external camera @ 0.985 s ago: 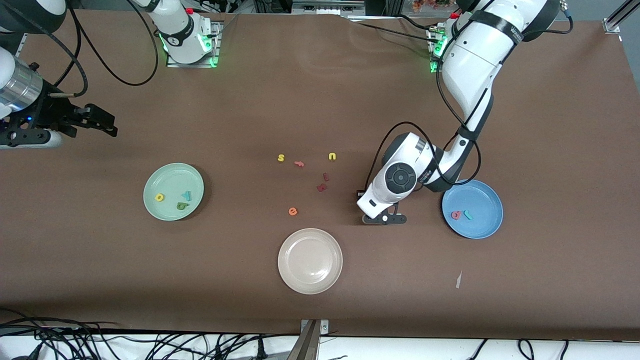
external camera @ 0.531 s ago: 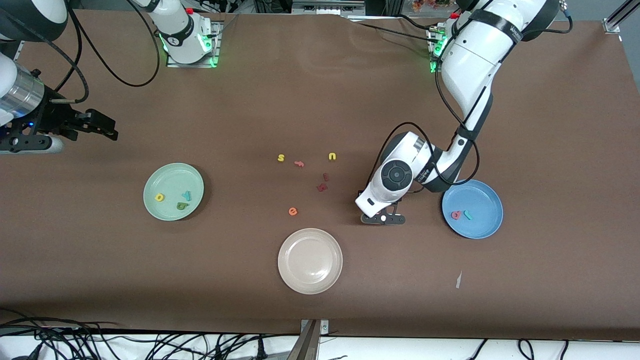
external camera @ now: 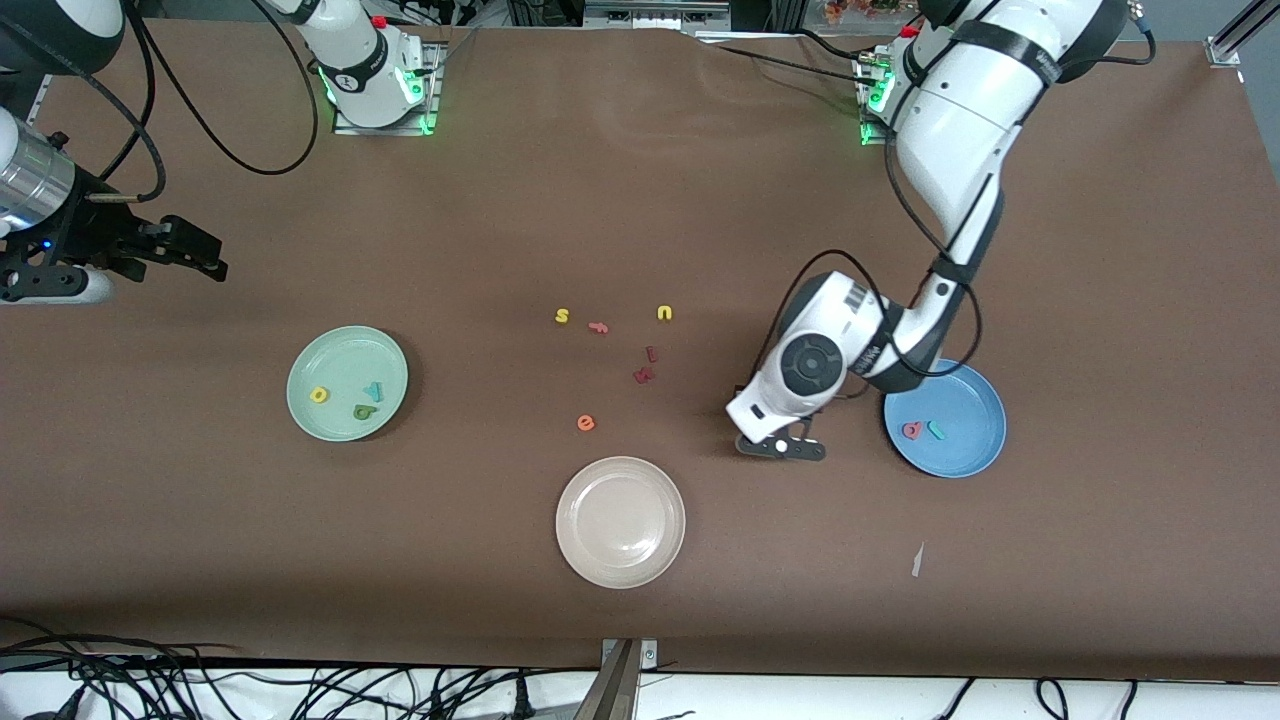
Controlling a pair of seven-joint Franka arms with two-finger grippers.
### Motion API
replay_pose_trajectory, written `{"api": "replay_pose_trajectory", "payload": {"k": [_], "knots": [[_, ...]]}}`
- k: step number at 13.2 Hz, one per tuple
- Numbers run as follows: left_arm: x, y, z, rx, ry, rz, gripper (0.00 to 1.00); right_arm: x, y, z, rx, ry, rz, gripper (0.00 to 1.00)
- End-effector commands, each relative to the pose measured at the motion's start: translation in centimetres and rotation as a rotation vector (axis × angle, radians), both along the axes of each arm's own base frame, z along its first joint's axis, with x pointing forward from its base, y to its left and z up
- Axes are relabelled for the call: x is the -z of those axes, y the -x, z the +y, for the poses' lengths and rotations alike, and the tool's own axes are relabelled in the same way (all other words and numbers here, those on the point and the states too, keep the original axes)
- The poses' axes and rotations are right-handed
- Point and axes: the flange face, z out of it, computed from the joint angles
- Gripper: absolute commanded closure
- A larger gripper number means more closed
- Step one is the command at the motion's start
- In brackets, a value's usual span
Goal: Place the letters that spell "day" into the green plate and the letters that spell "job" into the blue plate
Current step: 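Grasp the blue o letter with the left gripper, then carry the blue o onto the blue plate and open the left gripper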
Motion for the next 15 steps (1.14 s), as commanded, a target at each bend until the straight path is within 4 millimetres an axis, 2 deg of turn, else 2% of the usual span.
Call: {"api": "replay_pose_trajectory", "payload": {"k": [1,2,3,6,7,8,9,10,11,13,15], "knots": [[-3.3,-2.6,7.0,0.135,0.002,0.03,0.92,-0.6,0.4,0.1,-0.012,-0.004,0.034,0.0],[-4.5,-3.1,9.6,0.164,0.004,0.041,0.92,-0.6,0.5,0.1,-0.013,-0.004,0.04,0.0],[-4.9,-3.6,12.2,0.181,0.009,0.059,0.91,-0.6,0.6,0.1,-0.015,-0.003,0.042,0.0],[-4.3,-4.4,18.5,0.247,0.038,0.087,0.9,-0.6,0.8,0.2,-0.018,-0.002,0.042,0.0],[-3.6,-4.4,20.6,0.275,0.051,0.102,0.86,-0.7,0.8,0.2,-0.026,-0.002,0.041,0.0],[-3.3,-4.5,21.5,0.271,0.056,0.105,0.66,-0.6,0.9,0.2,-0.041,0.001,0.044,0.0],[-3.4,-4.6,22.0,0.264,0.056,0.104,0.01,-0.7,0.9,0.2,-0.045,0.0,0.042,0.0],[-4.2,-4.9,23.1,0.244,0.056,0.09,0.0,-0.8,1.1,0.2,-0.045,0.003,0.041,0.0],[-4.8,-5.1,23.3,0.236,0.056,0.085,0.0,-0.6,1.1,0.2,-0.045,0.003,0.044,0.0],[-8.0,-5.5,24.8,0.214,0.048,0.039,0.0,-0.5,1.3,0.1,-0.045,0.011,0.047,0.0],[-10.0,-5.7,26.6,0.192,0.041,0.01,0.0,-0.7,1.5,0.0,-0.05,0.033,0.045,0.0]]}}
